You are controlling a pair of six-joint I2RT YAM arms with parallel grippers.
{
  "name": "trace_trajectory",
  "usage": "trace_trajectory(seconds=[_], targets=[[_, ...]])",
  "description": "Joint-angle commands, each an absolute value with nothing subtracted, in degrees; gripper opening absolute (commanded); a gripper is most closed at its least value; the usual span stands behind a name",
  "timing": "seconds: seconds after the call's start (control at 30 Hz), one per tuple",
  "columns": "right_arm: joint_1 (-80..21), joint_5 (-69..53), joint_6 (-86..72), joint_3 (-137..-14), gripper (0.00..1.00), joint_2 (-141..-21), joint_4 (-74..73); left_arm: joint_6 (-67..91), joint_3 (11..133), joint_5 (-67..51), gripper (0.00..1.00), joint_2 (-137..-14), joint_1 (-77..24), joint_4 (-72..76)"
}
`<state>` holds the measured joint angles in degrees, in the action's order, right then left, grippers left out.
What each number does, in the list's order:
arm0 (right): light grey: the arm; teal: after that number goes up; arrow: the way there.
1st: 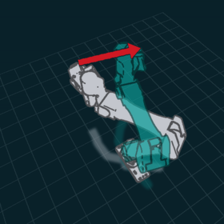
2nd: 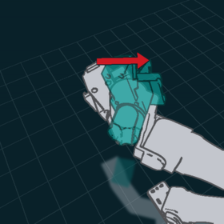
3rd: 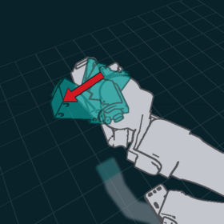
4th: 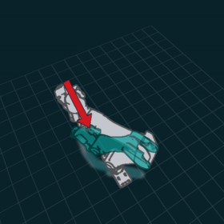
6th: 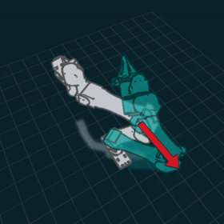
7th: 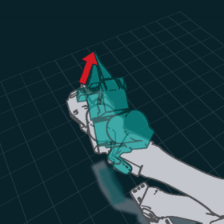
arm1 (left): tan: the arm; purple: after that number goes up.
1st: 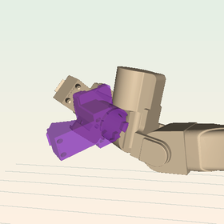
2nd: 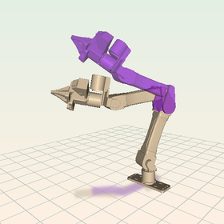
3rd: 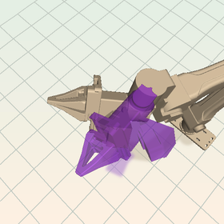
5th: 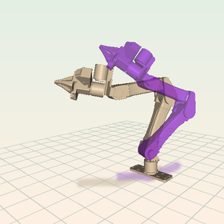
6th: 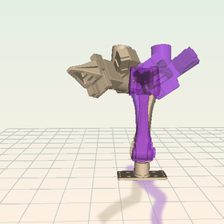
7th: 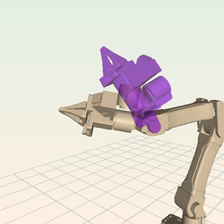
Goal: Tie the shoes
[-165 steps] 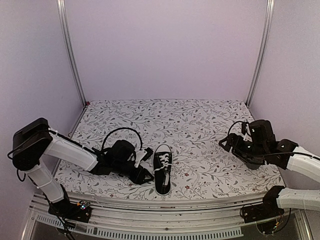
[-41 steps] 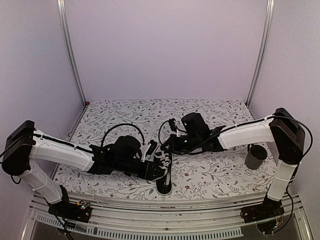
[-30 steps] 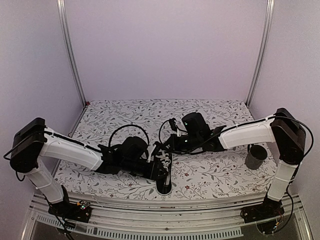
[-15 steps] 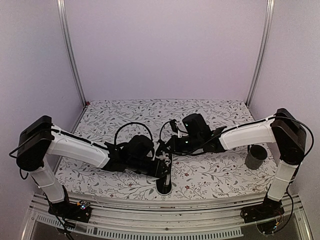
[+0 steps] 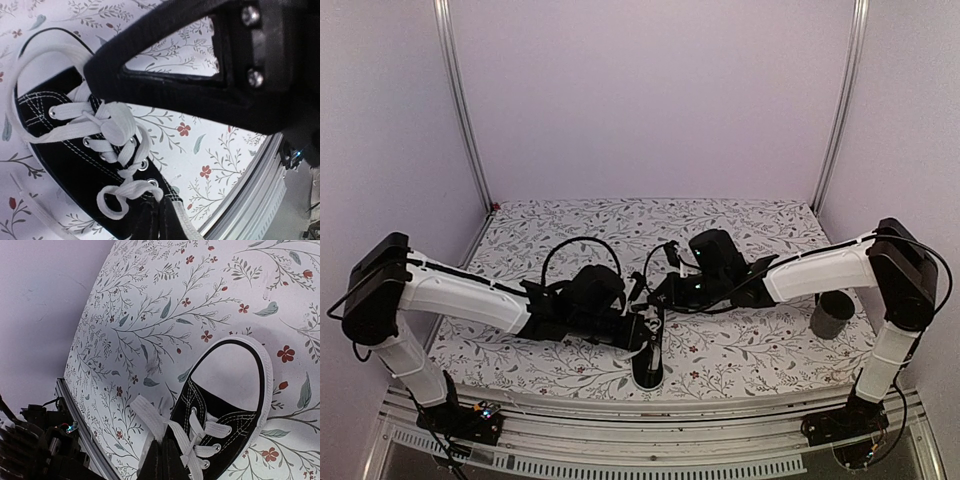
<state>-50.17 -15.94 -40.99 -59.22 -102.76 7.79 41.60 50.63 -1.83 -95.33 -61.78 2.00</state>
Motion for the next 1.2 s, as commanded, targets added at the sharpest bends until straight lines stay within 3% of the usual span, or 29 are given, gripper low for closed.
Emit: trace_trajectory(seconds=[0.0,0.33,0.7,0.73,0.83,0.9,1.0,1.17], targets=[[-49.62,-15.01,-41.13,-57.96,0.02,-100.00,8.79,40.49,50.02,-1.39,0.00,-91.72,-62.55,0.92],[-51.61,-25.52,-37.26,-63.94,0.02,-105.95,9.16,28.03,49.27,-4.81,0.00,-87.51,-62.00,1.22],[-54.63,-34.29,-36.61,-70.51,0.03,-113.35,10.80,27.85,45.96,-6.17,0.00,-85.69,-60.08,3.18],[-54.63,-33.46,-36.70,-70.19,0.06,-112.97,10.83,27.96,45.78,-6.21,0.00,-85.69,-60.04,3.39],[-54.46,-30.83,-36.67,-69.13,0.31,-110.79,11.00,28.15,45.30,-6.15,0.00,-85.78,-59.98,3.99],[-53.68,-29.53,-36.57,-67.47,0.43,-109.02,11.14,28.53,44.88,-6.18,0.00,-85.87,-59.97,4.66],[-52.42,-27.48,-36.34,-65.23,0.53,-105.64,11.09,29.05,44.44,-6.14,0.00,-86.09,-60.03,5.45],[-49.73,-23.04,-36.38,-59.18,0.61,-98.35,11.51,31.07,44.31,-4.35,0.00,-86.22,-59.88,5.78]])
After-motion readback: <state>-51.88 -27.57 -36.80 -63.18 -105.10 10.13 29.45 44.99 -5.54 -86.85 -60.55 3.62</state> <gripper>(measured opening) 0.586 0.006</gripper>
